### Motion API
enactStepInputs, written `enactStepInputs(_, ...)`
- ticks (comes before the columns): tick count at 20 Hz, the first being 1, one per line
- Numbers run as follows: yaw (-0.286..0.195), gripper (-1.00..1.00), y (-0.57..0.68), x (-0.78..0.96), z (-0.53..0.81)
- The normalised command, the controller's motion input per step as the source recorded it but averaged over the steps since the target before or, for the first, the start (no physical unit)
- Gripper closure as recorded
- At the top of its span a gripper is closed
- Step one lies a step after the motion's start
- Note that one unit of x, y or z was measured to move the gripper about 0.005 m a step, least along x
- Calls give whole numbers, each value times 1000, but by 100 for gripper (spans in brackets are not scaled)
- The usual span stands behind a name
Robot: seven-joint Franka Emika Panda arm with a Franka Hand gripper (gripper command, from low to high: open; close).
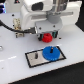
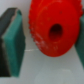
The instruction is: Insert the blue gear onto the right peg, followed by the red gear
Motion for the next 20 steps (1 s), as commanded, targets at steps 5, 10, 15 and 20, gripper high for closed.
enactStepInputs(5,0,100,-114,189,576)
enactStepInputs(10,0,100,-179,432,618)
enactStepInputs(15,0,100,-191,616,412)
enactStepInputs(20,0,100,-170,688,322)
